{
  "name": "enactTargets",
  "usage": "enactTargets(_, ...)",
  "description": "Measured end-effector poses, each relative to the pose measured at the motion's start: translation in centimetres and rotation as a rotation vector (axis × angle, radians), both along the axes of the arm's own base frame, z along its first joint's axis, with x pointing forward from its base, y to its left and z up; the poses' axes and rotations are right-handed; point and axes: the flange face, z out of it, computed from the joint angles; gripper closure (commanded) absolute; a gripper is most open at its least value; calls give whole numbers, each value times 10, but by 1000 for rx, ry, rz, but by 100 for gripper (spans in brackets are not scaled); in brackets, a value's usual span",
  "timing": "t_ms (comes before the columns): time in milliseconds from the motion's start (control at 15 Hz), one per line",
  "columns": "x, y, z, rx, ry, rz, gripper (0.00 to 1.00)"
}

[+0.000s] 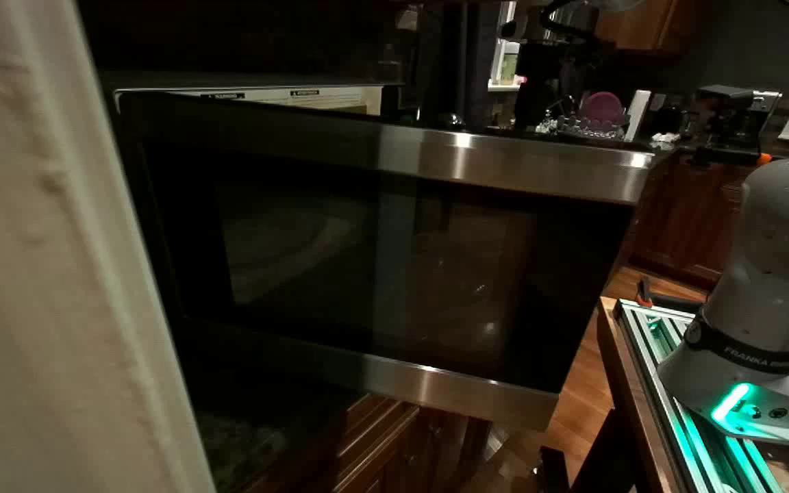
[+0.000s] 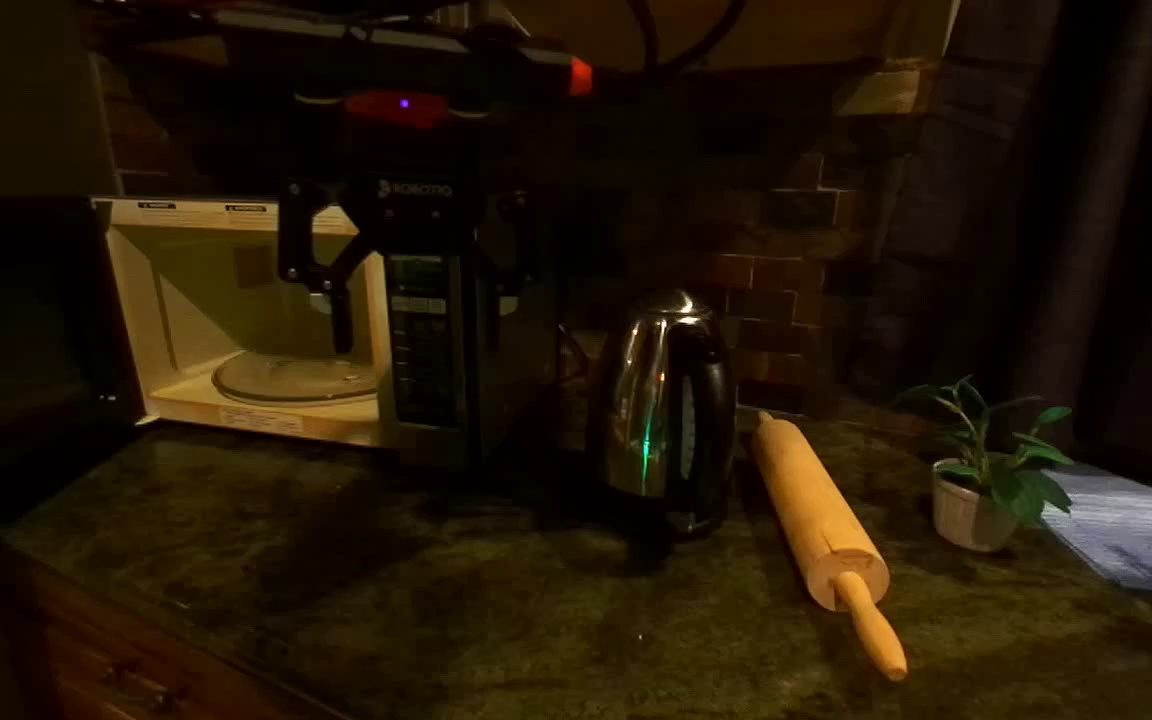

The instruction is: Press the button on the electric kettle

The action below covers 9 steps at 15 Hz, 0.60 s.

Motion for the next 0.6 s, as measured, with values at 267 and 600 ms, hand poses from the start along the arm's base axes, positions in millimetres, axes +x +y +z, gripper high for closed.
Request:
enactTargets(267, 0, 0, 0, 0, 0, 0, 0)
enactTargets(600, 7, -1, 4, -11, -69, -19, 0)
